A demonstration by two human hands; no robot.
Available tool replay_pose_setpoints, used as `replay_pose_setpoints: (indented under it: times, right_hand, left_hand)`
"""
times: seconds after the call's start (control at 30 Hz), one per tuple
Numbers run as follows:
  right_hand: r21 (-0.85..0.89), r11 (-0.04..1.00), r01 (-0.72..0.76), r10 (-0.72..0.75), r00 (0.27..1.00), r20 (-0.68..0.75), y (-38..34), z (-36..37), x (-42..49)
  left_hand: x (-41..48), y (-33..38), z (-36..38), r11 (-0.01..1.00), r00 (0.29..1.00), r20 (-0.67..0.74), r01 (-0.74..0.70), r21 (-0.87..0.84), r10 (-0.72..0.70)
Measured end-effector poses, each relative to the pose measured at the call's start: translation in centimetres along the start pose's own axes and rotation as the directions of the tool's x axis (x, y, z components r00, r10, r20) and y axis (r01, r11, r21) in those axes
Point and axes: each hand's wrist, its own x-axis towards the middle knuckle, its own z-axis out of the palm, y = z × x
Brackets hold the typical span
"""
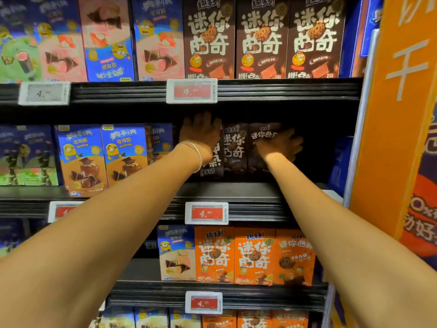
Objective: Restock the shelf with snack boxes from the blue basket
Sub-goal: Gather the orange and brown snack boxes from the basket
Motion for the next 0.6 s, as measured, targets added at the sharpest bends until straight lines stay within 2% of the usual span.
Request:
replay_pose_setpoints:
  times: [0.1, 0.2, 0.37, 0.47, 0.6]
  right_hand:
    - [0.017, 0.996, -0.086, 0.08, 0.97, 0.23, 0.9, 1.1, 1.4]
    - [0.175, 0.98, -0.098, 0.023, 0.921, 0.389, 1.7, 2.3, 1.9]
    - [0.272, 0.952, -0.143, 0.017, 0.909, 0.417, 2.0, 2.9, 2.4]
    - [0.264, 0.955, -0.137, 0.023, 0.919, 0.393, 2.5, 3.1, 2.9]
    - [0.281, 0.944, -0.171, 0.044, 0.913, 0.407, 2.9, 3.2, 3.1]
  left_hand:
    - [0.5, -0.2, 0.0, 0.999, 1.0, 0.008, 0.006, 0.045, -0.006]
    - [0.8, -0.2, 0.0, 0.997, 1.0, 0.009, 0.01, 0.077, -0.01]
    - [1.0, -0.1, 0.7, 0.997, 0.999, -0.03, 0.021, 0.078, -0.019]
    - [1.0, -0.1, 0.8, 0.998, 0.999, -0.043, 0.025, 0.061, -0.023]
    - [0.9, -0.3, 0.5, 0.996, 1.0, 0.014, 0.026, 0.081, -0.027]
